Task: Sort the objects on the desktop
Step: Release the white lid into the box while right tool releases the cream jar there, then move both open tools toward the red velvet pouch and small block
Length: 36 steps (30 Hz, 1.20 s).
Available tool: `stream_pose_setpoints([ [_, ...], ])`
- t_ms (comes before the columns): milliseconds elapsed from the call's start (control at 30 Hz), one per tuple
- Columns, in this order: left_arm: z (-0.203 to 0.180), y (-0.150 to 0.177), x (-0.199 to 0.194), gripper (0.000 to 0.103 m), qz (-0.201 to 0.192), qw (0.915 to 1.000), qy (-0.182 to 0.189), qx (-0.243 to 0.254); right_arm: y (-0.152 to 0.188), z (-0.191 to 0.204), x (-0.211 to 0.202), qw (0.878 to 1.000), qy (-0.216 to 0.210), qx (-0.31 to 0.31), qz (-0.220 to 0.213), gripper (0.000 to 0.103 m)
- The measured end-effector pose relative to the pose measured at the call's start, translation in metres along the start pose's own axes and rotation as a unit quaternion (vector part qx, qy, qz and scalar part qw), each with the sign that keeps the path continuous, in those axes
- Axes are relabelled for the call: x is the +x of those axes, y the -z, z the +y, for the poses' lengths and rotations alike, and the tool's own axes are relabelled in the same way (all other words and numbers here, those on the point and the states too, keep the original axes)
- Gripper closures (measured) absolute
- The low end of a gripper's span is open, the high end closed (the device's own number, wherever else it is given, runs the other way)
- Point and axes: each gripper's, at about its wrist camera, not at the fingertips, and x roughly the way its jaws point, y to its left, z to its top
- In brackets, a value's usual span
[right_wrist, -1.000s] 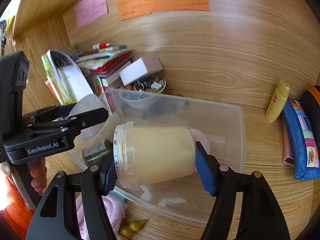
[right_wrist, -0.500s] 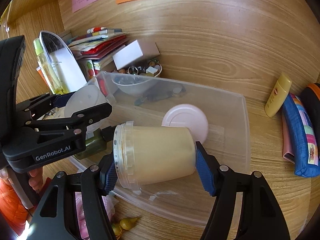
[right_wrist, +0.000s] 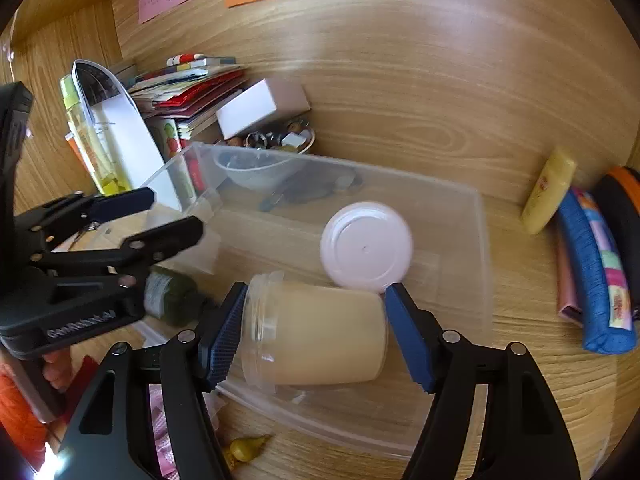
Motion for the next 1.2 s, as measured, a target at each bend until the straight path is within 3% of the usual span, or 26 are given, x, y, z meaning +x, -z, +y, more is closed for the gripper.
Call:
stream_pose_setpoints([
  [200, 0.008, -0.004, -0.014, 0.035, -0.017, 0.9998, 0.004, -0.011, -0.002, 0.001, -0.004, 1.0, -0.003, -0.002, -0.008, 0.035],
  [467, 0.02, -0.005, -0.032, 0.025, -0.033, 0.999, 0.01, -0.028, -0.005, -0.009, -0.025, 0.999, -0.015, 0.023, -0.016, 0.026],
  [533, 0.02, -0.003, -0.038, 0.02, -0.035, 0.9989, 0.013, -0.027, -0.004, -0.01, -0.035, 0.999, -0.011, 0.026, -0.026, 0.02],
  [700, 0.017, 0.003, -0.053, 0.008, -0.046, 0.9987, 0.006, -0.023, 0.003, -0.013, -0.06, 0.999, -0.004, 0.027, -0.042, 0.018],
  [1200, 0.021, 0.044, -0.091, 0.006, -0.02, 0.9996, 0.002, -0.018, 0.045, -0.023, -0.097, 0.998, 0.014, 0.023, -0.048, 0.016],
])
